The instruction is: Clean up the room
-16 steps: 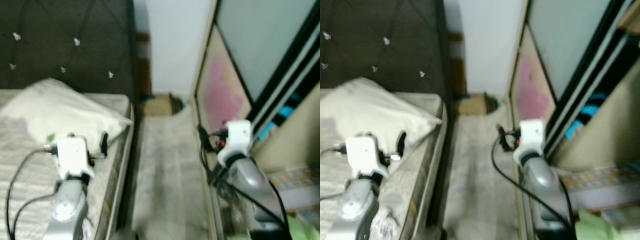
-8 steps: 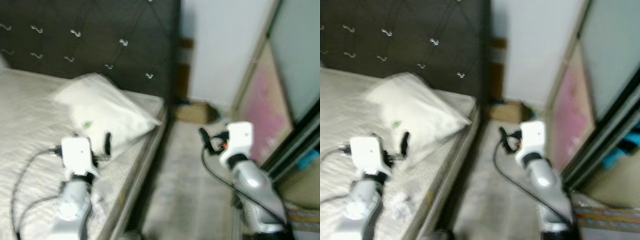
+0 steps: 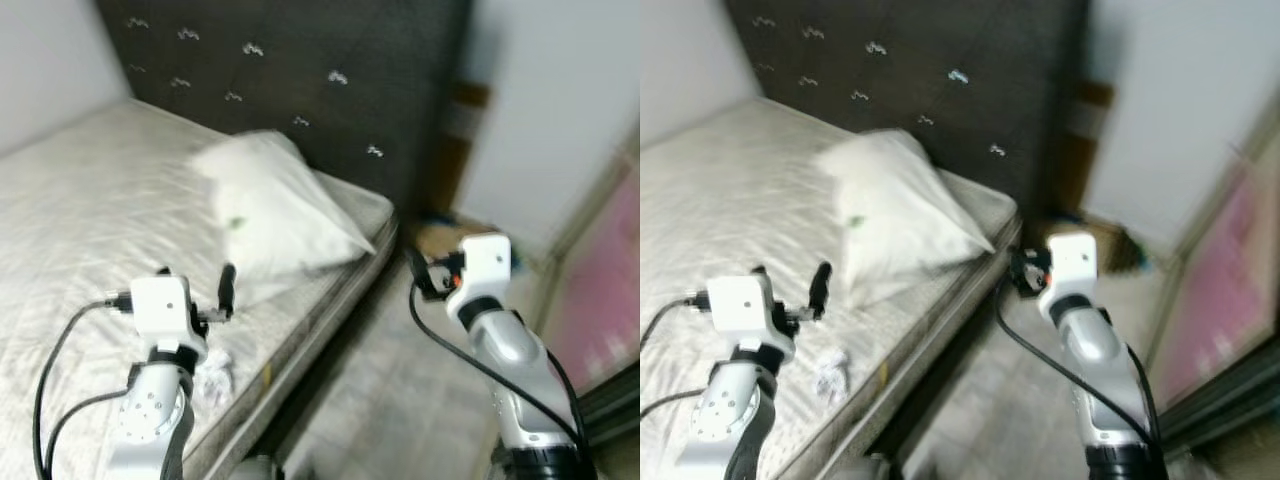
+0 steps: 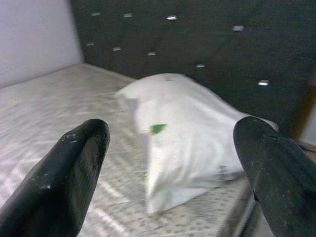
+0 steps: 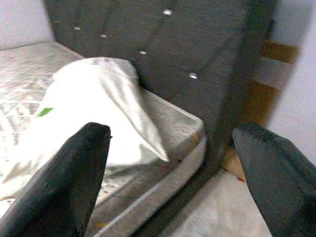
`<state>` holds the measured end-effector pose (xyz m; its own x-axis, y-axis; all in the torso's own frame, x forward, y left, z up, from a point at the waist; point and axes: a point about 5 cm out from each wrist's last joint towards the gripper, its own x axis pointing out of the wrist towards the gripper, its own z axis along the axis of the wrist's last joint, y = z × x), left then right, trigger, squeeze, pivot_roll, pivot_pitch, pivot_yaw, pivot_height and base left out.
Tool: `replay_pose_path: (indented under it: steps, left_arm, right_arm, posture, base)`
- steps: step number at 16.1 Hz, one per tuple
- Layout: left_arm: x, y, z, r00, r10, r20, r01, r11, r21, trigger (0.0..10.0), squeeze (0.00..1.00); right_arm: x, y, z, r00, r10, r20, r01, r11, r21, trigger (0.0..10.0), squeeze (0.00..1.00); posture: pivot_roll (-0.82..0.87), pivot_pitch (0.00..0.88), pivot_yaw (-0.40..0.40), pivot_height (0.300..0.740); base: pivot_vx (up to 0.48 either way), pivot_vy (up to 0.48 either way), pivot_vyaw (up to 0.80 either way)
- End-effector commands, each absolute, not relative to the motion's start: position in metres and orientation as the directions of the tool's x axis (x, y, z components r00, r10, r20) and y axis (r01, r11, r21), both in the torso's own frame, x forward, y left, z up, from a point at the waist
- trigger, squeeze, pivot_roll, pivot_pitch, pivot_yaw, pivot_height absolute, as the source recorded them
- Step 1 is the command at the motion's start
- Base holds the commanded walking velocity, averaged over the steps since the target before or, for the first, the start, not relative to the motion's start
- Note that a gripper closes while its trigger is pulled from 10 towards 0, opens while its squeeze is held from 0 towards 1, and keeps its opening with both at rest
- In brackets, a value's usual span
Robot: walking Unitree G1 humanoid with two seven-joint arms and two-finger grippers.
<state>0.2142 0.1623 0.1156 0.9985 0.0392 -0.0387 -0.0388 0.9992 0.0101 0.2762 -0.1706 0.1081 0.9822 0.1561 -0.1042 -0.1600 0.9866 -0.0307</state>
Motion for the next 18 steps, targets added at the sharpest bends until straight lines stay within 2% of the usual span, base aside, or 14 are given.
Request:
replay_pose_path:
  steps: [1,18]
  left_arm:
    - [0.2138,0.1719,0.1158,0.994,0.099,-0.035,-0.098,0.994,0.042,10.0,0.0]
    - [0.2197,0.174,0.1149,0.987,0.15,-0.051,-0.151,0.988,-0.023,10.0,0.0]
  right_arm:
    - [0.2803,-0.1625,0.114,0.979,0.186,-0.078,-0.188,0.982,-0.023,10.0,0.0]
    - [0.2896,-0.1563,0.118,0.98,0.195,-0.044,-0.196,0.98,-0.02,10.0,0.0]
  posture:
    - [0.05,0.0,-0.025,0.74]
    - [0.04,0.0,-0.019,0.74]
  base:
    - [0.0,0.0,0.8]
    - [0.0,0.0,0.8]
